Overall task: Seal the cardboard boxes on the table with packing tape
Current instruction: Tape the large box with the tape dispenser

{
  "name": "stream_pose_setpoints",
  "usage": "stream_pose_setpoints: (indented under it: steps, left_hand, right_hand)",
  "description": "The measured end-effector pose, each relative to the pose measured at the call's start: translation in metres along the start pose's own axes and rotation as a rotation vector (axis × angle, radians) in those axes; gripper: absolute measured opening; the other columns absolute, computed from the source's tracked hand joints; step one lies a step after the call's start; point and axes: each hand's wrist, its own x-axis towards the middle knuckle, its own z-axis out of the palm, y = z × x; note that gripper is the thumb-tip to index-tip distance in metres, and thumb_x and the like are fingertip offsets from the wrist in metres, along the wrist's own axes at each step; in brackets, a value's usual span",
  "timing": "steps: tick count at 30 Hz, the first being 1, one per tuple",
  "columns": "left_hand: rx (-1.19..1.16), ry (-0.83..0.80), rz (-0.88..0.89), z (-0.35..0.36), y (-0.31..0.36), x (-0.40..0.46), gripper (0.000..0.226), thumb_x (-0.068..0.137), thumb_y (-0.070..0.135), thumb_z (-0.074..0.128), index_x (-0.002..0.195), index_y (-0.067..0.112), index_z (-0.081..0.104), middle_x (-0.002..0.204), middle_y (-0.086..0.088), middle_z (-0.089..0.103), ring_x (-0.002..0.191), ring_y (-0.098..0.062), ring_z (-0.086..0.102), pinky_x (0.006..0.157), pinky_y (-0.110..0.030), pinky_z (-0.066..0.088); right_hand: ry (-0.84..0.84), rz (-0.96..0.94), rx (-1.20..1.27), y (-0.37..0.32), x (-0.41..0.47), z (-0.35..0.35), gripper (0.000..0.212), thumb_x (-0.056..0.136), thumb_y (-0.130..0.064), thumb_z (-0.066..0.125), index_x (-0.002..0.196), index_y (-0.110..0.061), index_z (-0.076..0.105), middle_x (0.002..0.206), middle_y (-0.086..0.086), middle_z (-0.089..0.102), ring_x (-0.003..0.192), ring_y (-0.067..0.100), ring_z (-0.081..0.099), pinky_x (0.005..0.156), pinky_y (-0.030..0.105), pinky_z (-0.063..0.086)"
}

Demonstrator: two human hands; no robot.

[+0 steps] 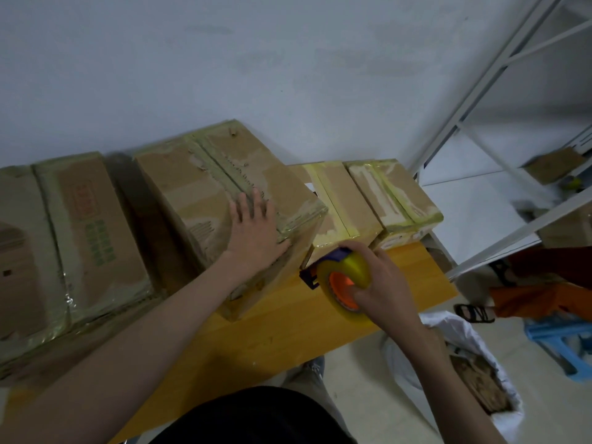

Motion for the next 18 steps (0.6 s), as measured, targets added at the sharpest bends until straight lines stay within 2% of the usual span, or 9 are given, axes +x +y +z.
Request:
stream_pose_setpoints:
  steps: [2, 5, 8, 10, 14, 18]
  left_hand:
    - [0.064, -0.005, -0.037, 0.002, 0.012, -0.003, 0.094, 0.096, 0.068, 0.033, 0.157, 0.007, -0.004, 0.160, -0.034, -0.011, 0.147, -0.056, -0.001, 0.120, -0.065, 0.005]
    - [0.108, -0.008, -0.040, 0.006, 0.017, -0.003, 0.094, 0.097, 0.067, 0.024, 0.155, 0.009, -0.021, 0.158, -0.037, -0.017, 0.146, -0.058, -0.005, 0.120, -0.063, 0.005]
    - [0.110, -0.011, -0.021, 0.007, 0.012, -0.004, 0.092, 0.100, 0.063, 0.028, 0.155, 0.009, -0.023, 0.157, -0.037, -0.020, 0.146, -0.058, -0.007, 0.122, -0.059, 0.006]
    - [0.135, -0.011, 0.011, 0.007, 0.007, -0.008, 0.092, 0.101, 0.061, 0.030, 0.155, 0.010, -0.023, 0.157, -0.036, -0.020, 0.147, -0.057, -0.006, 0.123, -0.058, 0.008]
    - [0.146, -0.028, 0.101, 0.002, -0.007, -0.029, 0.097, 0.097, 0.069, 0.030, 0.156, 0.013, -0.023, 0.160, -0.032, -0.019, 0.149, -0.052, -0.006, 0.124, -0.055, 0.006]
    - [0.181, -0.011, 0.217, 0.004, -0.031, -0.062, 0.097, 0.095, 0.073, 0.027, 0.154, 0.017, -0.026, 0.161, -0.027, -0.023, 0.150, -0.048, -0.010, 0.124, -0.053, 0.006]
  right_hand:
    - [0.073, 0.001, 0.076, 0.001, -0.001, -0.004, 0.061, 0.086, -0.028, 0.071, 0.137, -0.049, 0.046, 0.107, -0.005, 0.052, 0.077, 0.006, 0.052, 0.058, 0.024, 0.041]
    - [0.168, -0.009, 0.248, 0.002, -0.001, -0.010, 0.070, 0.078, -0.011, 0.074, 0.133, -0.048, 0.050, 0.116, -0.007, 0.058, 0.089, 0.005, 0.055, 0.067, 0.029, 0.048]
    - [0.266, -0.019, 0.438, 0.000, 0.002, -0.013, 0.079, 0.071, 0.002, 0.072, 0.133, -0.044, 0.053, 0.126, -0.017, 0.060, 0.109, 0.012, 0.059, 0.082, 0.041, 0.054]
    - [0.322, -0.013, 0.565, -0.007, 0.004, -0.014, 0.080, 0.073, 0.007, 0.071, 0.133, -0.043, 0.054, 0.130, -0.022, 0.059, 0.116, 0.011, 0.059, 0.089, 0.042, 0.055]
    - [0.387, -0.028, 0.757, -0.022, 0.012, -0.010, 0.078, 0.080, 0.010, 0.070, 0.138, -0.039, 0.052, 0.134, -0.021, 0.056, 0.122, 0.007, 0.056, 0.095, 0.042, 0.056]
    - [0.416, -0.082, 0.843, -0.039, 0.027, 0.005, 0.071, 0.089, 0.001, 0.071, 0.144, -0.035, 0.046, 0.142, -0.014, 0.051, 0.129, 0.013, 0.053, 0.100, 0.047, 0.054]
